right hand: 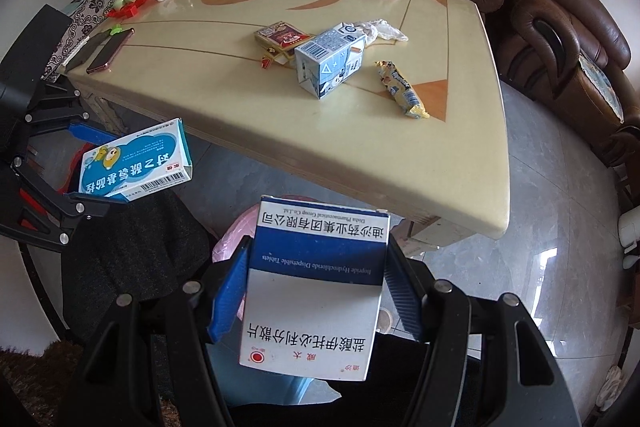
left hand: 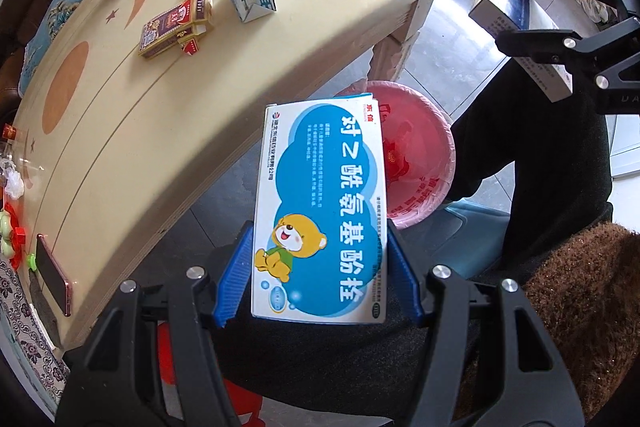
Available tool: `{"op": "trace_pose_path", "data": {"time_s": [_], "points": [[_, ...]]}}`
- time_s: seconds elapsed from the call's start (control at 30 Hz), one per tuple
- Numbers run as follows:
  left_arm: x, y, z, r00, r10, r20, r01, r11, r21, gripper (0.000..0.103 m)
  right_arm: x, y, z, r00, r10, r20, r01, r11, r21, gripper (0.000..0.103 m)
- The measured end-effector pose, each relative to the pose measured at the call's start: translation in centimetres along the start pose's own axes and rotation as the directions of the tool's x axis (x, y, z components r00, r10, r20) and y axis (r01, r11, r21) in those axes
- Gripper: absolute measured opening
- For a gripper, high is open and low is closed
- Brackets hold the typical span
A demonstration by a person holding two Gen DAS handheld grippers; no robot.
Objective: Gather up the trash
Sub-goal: 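Lift both medicine boxes and carry them toward the pink bin, then open the left tool over the bin dropping the bear box while the right tool releases its box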
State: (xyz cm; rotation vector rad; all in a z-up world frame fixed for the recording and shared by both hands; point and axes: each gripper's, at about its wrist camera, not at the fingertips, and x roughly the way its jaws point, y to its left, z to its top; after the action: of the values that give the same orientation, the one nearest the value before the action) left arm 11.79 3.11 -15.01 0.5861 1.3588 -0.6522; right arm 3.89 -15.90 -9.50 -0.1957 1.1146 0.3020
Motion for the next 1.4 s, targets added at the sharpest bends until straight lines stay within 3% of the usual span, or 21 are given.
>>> {"op": "trace_pose_path", "data": {"time_s": [0.27, 0.77, 1.4], "points": [[3.0, -1.2, 0.4, 0.999, -0.042, -0.019, 0.041, 0.999, -0.009, 0.061, 2.7, 0.1, -0.7, 0.999, 0.028, -0.032, -0.028, 0.999, 0.024, 0.062], [9.0, -4.1, 2.2, 0.997, -0.056, -0.059, 0.057, 0.998, 0.026, 0.061, 9.7, -0.8, -2.1, 0.988, 0.072, -0.14, -0.062, 0.995, 0.074, 0.062], [17.5, -4.9, 2.9, 0.965, -0.164, -0.204, 0.166, 0.986, -0.009, 0.061, 18.5, -2.6, -4.6, 0.955, 0.109, -0.274, -0.072, 0.987, 0.143, 0.062]]}}
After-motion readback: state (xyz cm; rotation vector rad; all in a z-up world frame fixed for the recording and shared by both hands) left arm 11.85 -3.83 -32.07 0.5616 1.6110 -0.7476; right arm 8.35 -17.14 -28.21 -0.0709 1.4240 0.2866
